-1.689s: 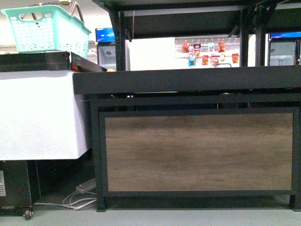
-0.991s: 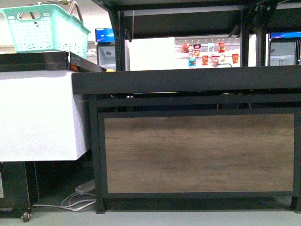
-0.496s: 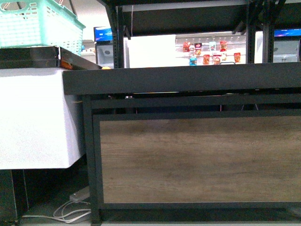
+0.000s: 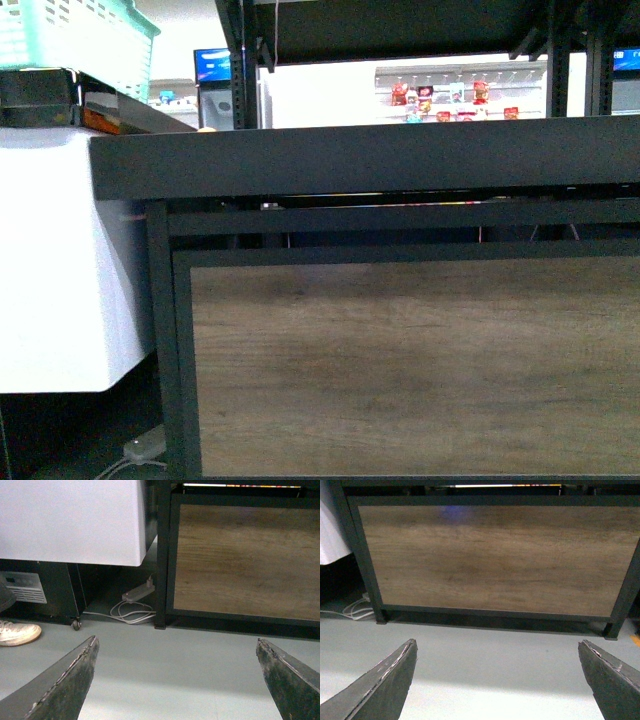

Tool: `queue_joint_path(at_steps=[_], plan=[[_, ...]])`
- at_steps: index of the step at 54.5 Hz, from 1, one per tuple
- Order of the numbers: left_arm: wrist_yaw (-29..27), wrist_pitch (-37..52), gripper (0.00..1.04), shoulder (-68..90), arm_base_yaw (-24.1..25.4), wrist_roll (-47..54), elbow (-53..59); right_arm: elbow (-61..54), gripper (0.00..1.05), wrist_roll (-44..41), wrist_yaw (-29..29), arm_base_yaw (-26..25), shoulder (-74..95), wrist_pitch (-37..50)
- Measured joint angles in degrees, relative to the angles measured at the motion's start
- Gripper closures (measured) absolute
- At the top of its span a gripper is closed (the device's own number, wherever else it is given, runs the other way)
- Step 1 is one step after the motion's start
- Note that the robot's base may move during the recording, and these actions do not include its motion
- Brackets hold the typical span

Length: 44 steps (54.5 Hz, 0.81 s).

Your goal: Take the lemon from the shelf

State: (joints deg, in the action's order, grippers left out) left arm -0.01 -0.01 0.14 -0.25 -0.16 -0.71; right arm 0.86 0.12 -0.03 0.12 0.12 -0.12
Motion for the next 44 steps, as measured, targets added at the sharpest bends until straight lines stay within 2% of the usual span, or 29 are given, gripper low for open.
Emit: queue_joint_path(at_steps=[44], plan=[[0.00, 0.00, 0.08, 0.00, 0.00, 0.00, 0.00, 0.00, 0.07, 0.00, 0.00, 0.00, 0.00, 0.00]])
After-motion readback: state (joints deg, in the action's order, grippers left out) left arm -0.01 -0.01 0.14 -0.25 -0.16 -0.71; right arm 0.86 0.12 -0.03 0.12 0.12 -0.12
